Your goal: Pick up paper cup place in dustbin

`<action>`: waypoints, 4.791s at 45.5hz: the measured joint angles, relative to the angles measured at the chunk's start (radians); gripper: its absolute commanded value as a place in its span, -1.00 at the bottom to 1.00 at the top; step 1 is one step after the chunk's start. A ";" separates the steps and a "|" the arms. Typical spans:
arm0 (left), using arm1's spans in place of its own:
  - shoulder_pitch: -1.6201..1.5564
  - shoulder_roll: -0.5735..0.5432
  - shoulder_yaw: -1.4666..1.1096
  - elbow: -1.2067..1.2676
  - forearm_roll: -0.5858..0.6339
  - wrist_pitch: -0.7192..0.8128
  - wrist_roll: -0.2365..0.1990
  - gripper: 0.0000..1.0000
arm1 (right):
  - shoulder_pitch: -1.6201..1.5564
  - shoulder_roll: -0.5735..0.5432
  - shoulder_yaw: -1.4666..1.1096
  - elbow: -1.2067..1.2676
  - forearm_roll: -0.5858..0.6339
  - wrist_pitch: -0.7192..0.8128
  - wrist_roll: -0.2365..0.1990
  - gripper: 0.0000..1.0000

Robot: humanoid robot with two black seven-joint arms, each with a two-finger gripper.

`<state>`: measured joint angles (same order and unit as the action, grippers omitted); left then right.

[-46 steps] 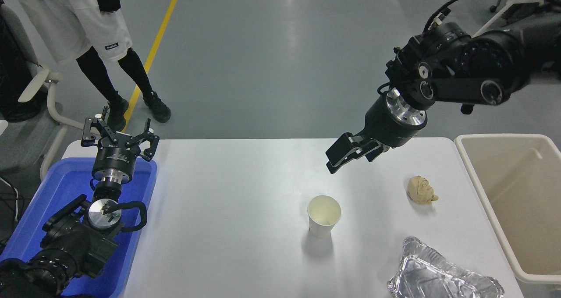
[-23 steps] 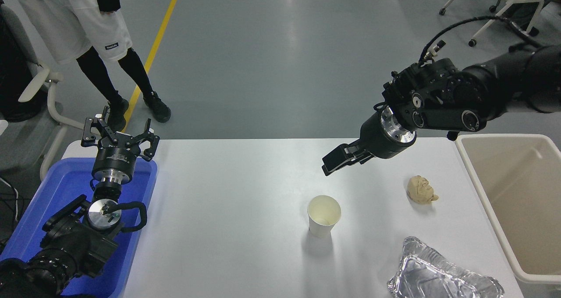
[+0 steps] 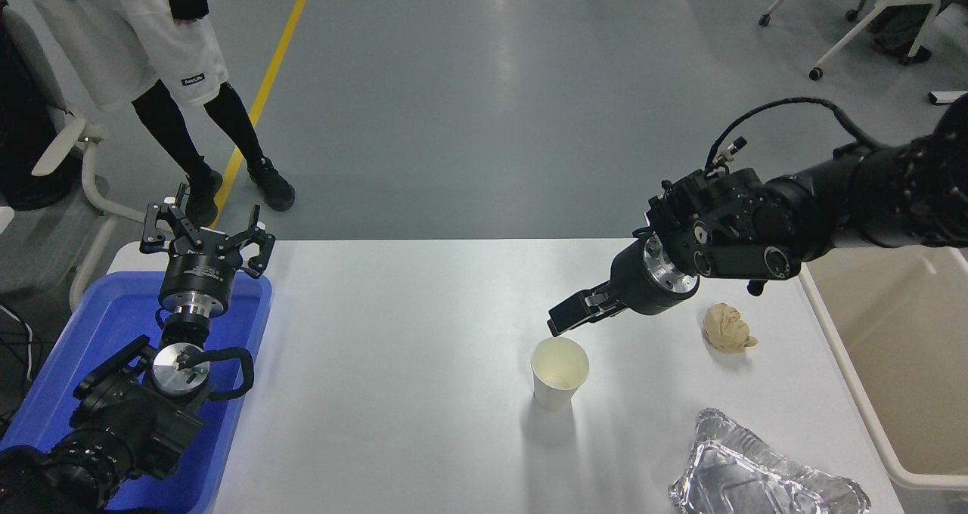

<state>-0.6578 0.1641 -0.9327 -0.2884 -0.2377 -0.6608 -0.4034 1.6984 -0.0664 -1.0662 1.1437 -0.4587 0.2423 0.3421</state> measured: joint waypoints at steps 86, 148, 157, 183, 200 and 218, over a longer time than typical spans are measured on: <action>0.000 0.000 0.000 0.000 0.000 0.000 0.000 0.98 | -0.238 0.063 0.040 -0.152 0.016 -0.040 -0.071 -1.00; 0.001 0.001 0.000 0.000 0.001 0.000 0.000 0.98 | 0.241 -0.104 -0.105 0.130 0.063 0.302 -0.090 -1.00; 0.001 0.001 0.000 0.000 0.001 0.000 0.000 0.98 | 0.370 -0.151 -0.130 0.185 0.057 0.390 -0.094 -1.00; 0.001 0.002 0.000 0.000 0.001 0.000 0.000 0.98 | 0.670 -0.284 -0.172 0.225 0.036 0.533 -0.106 -1.00; 0.001 0.002 0.000 0.000 0.001 0.000 0.000 0.98 | 0.719 -0.324 -0.219 0.223 0.036 0.541 -0.106 -1.00; 0.001 0.002 0.000 0.000 0.000 0.001 0.000 0.98 | 0.702 -0.400 -0.337 0.183 0.048 0.543 -0.107 -1.00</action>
<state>-0.6568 0.1658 -0.9327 -0.2881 -0.2379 -0.6600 -0.4035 2.4006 -0.4668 -1.4036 1.3270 -0.4103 0.7851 0.2351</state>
